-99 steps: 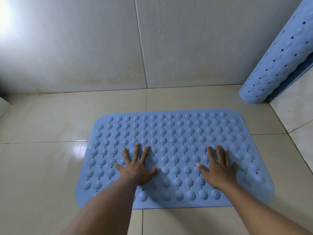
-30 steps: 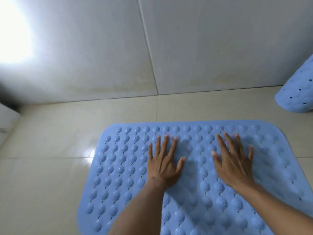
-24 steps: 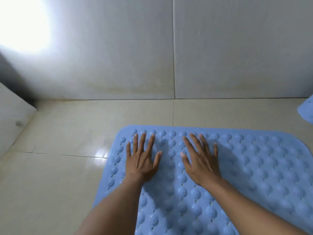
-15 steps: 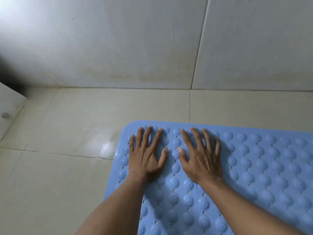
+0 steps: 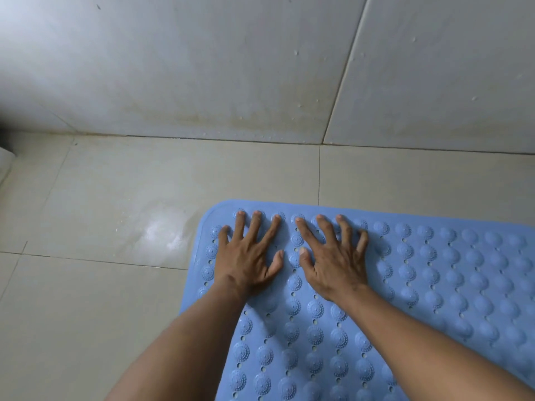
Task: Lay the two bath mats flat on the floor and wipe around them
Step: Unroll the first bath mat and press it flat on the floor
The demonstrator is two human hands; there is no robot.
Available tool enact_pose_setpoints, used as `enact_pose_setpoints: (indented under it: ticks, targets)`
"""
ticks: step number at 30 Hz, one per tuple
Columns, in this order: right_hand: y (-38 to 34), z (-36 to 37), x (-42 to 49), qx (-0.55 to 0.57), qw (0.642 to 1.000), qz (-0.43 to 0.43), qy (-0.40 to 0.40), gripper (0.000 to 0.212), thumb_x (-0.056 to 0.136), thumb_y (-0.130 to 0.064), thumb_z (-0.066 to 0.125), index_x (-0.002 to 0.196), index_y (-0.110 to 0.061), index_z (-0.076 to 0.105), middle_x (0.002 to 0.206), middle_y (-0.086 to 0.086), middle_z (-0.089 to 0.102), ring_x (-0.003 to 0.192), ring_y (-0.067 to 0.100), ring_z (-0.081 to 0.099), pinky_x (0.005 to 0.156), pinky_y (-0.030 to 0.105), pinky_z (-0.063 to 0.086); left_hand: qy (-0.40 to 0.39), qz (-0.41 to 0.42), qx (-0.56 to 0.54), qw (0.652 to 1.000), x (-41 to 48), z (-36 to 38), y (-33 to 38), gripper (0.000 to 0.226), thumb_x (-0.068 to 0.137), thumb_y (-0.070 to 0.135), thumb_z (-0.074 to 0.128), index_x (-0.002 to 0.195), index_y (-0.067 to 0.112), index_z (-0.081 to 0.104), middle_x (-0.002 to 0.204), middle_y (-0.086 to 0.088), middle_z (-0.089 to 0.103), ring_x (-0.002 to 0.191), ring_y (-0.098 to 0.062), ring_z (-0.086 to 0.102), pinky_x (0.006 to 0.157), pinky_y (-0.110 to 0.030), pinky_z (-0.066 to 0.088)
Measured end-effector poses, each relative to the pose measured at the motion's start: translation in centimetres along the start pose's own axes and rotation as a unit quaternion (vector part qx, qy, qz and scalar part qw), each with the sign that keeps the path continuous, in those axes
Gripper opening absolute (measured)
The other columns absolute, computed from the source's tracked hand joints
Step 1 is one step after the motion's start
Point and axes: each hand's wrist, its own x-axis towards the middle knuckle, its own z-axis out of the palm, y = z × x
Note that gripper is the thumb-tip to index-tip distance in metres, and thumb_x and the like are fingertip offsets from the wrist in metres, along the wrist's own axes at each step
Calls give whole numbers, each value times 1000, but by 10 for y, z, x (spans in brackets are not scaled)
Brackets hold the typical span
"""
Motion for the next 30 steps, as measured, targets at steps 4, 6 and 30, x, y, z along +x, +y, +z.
enact_pose_setpoints:
  ticks: [4, 6, 30]
  targets:
    - [6, -2, 1, 19, 1000, -20, -15, 60, 93, -54, 30, 153, -49, 21, 158, -3, 32, 144, 37, 21, 107, 70, 12, -22, -10, 17, 1000, -3, -11, 4, 72, 95, 66, 10, 158, 40, -14, 169, -3, 4, 154, -34, -1, 117, -53, 16]
    - [9, 1, -4, 36, 999, -30, -24, 62, 98, -56, 27, 155, -49, 7, 166, -5, 13, 152, 34, 4, 112, 65, -2, -33, -30, 6, 999, -7, -7, 11, 69, 99, 62, 13, 157, 40, -19, 170, -1, -6, 155, -32, -10, 121, -53, 7]
    - [314, -3, -175, 12, 992, 106, 61, 62, 97, -55, 34, 154, -31, 36, 164, -1, 31, 153, 26, 19, 114, 59, 29, 108, 110, -83, 985, -34, 34, 348, 67, 96, 58, 35, 158, 32, 31, 165, -5, 28, 152, -35, 23, 119, -53, 11]
